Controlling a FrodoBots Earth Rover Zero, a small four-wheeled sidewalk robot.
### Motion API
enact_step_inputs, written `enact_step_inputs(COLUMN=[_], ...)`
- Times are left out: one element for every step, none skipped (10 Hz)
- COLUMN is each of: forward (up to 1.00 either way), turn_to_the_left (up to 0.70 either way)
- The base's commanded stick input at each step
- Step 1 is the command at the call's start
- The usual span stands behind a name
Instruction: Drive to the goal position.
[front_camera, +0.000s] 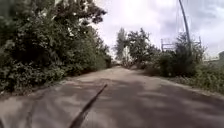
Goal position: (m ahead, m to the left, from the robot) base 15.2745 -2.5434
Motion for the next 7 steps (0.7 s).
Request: enact_step_inputs(forward=[0.0, 0.0, 0.0, 0.35, 0.7, 0.7, 0.7], turn_to_the_left=[0.0, 0.0, 0.0, 0.0, 0.0, 0.0, 0.0])
